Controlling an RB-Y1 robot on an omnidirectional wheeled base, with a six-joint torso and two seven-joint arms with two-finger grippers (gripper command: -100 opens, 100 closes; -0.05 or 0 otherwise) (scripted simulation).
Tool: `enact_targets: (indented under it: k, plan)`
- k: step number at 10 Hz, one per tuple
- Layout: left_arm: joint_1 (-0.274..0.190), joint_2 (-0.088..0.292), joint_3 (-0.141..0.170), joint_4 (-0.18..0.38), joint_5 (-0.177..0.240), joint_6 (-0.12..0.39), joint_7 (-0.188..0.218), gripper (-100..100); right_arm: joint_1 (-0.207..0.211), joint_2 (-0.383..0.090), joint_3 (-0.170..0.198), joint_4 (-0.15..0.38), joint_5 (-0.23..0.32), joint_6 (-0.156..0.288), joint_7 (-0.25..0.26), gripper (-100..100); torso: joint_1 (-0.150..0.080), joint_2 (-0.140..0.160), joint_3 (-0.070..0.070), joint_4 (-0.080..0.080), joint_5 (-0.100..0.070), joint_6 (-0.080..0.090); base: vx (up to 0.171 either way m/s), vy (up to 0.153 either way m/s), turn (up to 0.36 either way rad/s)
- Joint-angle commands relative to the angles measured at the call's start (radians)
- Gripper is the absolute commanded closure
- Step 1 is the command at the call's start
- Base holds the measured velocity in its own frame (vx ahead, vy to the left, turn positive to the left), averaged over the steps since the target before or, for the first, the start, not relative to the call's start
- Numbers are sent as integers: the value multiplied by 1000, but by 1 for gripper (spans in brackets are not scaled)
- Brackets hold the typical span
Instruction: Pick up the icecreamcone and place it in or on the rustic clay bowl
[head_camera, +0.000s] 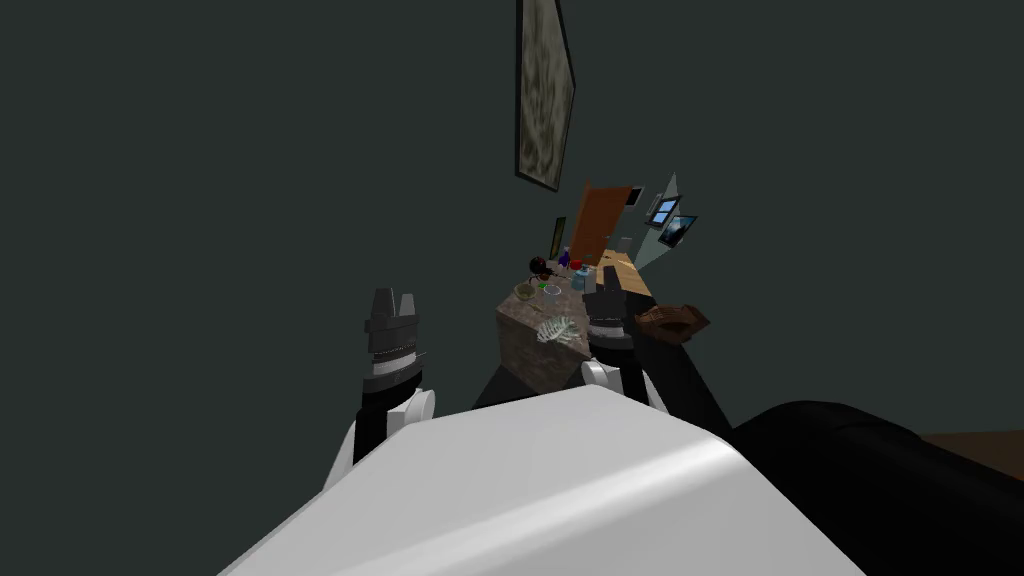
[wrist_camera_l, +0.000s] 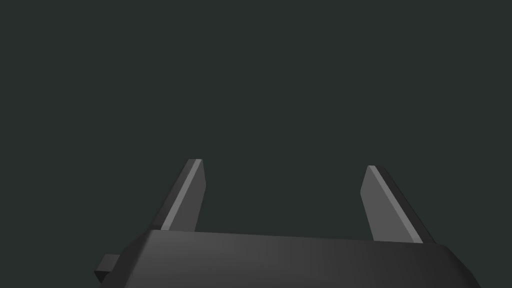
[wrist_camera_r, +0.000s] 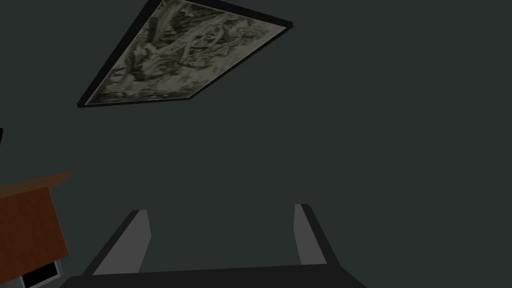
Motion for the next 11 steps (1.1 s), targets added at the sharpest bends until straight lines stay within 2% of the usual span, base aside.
enact_targets:
  k: [1, 2, 3, 5, 8, 10, 11]
  plan:
    - [0, 0, 0, 0, 0, 0, 0, 0, -14, -42, 6, -2, 19, 5, 1, -100, 0, 0, 0, 0, 0, 0, -47, 26, 196]
    - [0, 0, 0, 0, 0, 0, 0, 0, -24, -59, 9, -2, 32, 9, 1, -100, 1, 2, 1, 0, 0, -1, -78, 59, 194]
    - [0, 0, 0, 0, 0, 0, 0, 0, -52, -88, 19, 3, 67, 19, -1, -100, 3, 4, 2, 1, 1, 0, -148, 58, 314]
    - [0, 0, 0, 0, 0, 0, 0, 0, -91, -113, 34, 16, 113, 32, -6, -100, 5, 10, 6, 2, 1, -1, -156, 61, 311]
    - [0, 0, 0, 0, 0, 0, 0, 0, -168, -155, 66, 59, 202, 55, -23, -100, 4, 10, 6, 2, 1, 0, -132, 68, 251]
    - [0, 0, 0, 0, 0, 0, 0, 0, -223, -191, 95, 107, 263, 71, -43, -100, 3, 9, 5, 2, 1, 0, -140, 42, 309]
    - [0, 0, 0, 0, 0, 0, 0, 0, -230, -191, 95, 107, 273, 71, -43, -100, 1, 10, 6, 2, 0, 0, -102, 14, 60]
